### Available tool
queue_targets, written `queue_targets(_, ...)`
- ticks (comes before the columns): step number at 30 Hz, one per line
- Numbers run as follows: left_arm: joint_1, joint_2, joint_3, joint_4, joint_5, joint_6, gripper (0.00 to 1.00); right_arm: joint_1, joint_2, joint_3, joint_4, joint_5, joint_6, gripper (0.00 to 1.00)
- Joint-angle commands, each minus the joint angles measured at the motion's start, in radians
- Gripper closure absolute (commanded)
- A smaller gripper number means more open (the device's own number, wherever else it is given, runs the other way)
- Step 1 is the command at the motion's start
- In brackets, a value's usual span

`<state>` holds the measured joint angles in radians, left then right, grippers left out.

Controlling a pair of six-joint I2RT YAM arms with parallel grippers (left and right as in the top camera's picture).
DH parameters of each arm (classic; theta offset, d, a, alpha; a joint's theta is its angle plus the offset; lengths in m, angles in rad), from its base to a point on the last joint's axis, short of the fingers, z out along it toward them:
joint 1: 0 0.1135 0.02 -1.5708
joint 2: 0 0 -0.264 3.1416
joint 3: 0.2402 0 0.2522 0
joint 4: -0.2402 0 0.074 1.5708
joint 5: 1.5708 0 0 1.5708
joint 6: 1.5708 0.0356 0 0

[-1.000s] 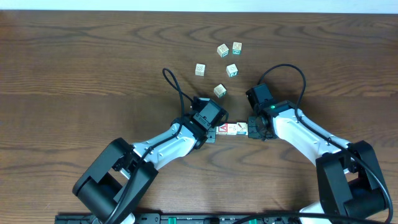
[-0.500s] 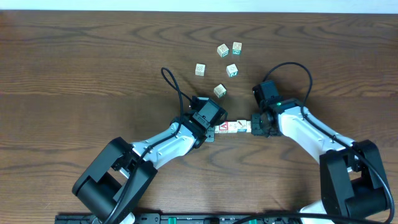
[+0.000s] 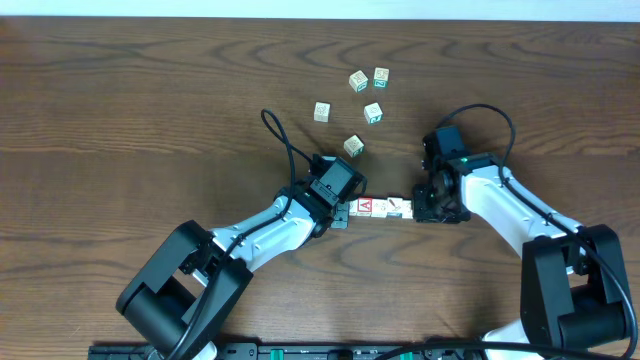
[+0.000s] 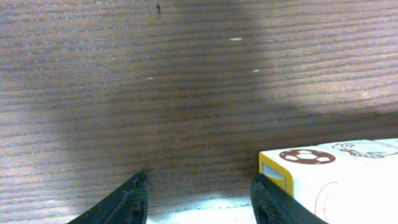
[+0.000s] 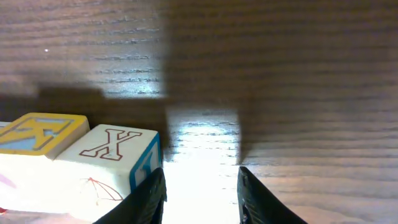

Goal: Lift 5 blocks
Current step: 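Open both grippers and release the row ends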

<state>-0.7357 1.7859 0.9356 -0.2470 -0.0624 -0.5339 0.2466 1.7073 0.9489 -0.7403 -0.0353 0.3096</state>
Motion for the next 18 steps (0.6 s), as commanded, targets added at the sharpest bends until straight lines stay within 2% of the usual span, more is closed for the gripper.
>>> queue_targets(1,-0.015,0.011,0.018,-0.003,0.072,0.010,0.45,-0.003,0.010,0.021,0.002,-0.116,-0.016,0.62)
queue_targets(9,-0.015,0.011,0.018,-0.018,0.072,0.010,0.46,-0.084,0.010,0.021,-0.069,-0.093,0.024,0.63)
queue_targets(15,-0.015,0.011,0.018,-0.018,0.067,0.011,0.45,-0.105,0.010,0.021,-0.076,-0.066,-0.072,0.62)
queue_targets(18,-0.015,0.011,0.018,-0.024,0.023,0.010,0.40,-0.105,0.010,0.021,-0.077,-0.066,-0.080,0.62)
